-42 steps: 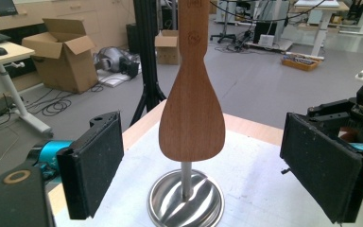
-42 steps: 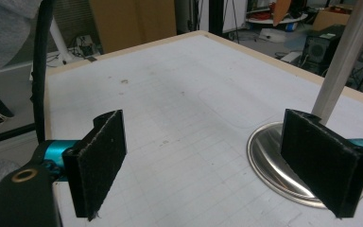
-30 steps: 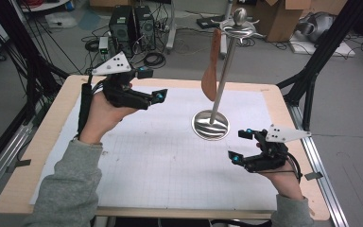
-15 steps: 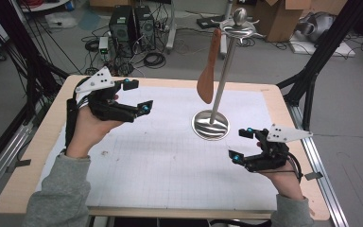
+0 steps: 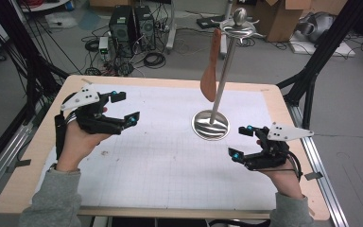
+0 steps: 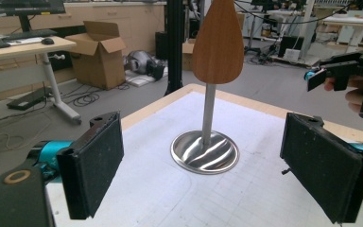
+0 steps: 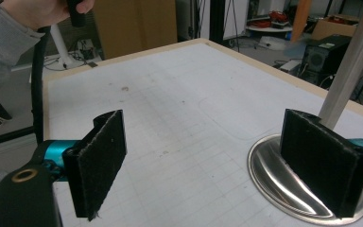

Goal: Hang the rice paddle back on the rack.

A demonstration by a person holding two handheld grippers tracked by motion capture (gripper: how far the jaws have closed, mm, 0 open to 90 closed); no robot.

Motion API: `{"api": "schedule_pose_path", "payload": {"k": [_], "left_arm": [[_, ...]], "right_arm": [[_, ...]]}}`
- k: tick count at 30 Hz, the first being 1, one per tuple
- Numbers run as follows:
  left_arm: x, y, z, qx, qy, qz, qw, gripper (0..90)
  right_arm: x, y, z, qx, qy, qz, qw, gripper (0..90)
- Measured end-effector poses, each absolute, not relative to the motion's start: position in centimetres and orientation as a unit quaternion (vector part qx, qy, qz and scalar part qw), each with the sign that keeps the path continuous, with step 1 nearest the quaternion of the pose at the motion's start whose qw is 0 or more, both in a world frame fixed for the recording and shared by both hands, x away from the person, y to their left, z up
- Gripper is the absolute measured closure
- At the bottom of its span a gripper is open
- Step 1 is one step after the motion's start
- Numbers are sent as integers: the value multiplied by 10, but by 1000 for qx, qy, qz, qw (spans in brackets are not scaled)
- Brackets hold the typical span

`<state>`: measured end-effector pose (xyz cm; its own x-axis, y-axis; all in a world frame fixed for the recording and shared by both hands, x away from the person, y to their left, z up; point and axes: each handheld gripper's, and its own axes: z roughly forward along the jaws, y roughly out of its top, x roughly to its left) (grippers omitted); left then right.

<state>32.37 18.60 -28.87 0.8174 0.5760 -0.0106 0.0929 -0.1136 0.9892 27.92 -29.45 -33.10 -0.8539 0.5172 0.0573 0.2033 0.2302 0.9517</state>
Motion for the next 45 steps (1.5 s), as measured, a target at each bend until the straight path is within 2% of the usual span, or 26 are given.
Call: {"api": "schedule_pose_path", "payload": {"k": [23,45], "left_arm": [[295,234,-322,700,254,201,637,144],[273,261,-343,690,286,218,628,144]], "right_arm": [[284,-281,-330,223,777,573,136,143],[287,-278,-327,220,771,581,139,143]]}}
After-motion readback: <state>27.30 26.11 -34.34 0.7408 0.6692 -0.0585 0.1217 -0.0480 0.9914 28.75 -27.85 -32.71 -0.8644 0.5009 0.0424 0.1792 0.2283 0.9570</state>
